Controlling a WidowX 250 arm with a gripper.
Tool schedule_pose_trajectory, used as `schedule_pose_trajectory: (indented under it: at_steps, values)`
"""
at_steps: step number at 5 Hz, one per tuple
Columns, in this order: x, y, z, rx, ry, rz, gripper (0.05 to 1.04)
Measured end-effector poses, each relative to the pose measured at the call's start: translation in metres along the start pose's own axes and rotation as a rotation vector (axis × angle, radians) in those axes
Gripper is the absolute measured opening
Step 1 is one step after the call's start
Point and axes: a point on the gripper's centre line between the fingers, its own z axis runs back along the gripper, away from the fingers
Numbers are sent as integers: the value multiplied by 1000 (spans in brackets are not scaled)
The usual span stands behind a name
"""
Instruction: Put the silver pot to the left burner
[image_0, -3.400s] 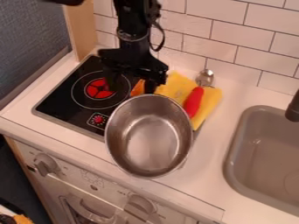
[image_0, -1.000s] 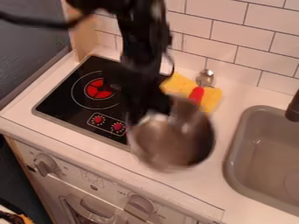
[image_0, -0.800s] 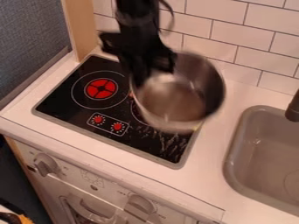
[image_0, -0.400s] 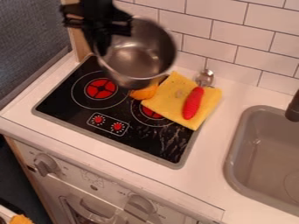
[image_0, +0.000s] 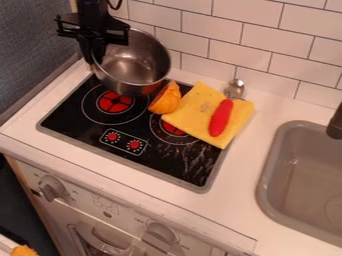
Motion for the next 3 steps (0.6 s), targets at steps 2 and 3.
schedule_pose_trajectory:
  at_steps: [2,3]
  values:
    - [11,7,-27,22,39,51,119]
    - [8,2,-36,-11,69,35,296]
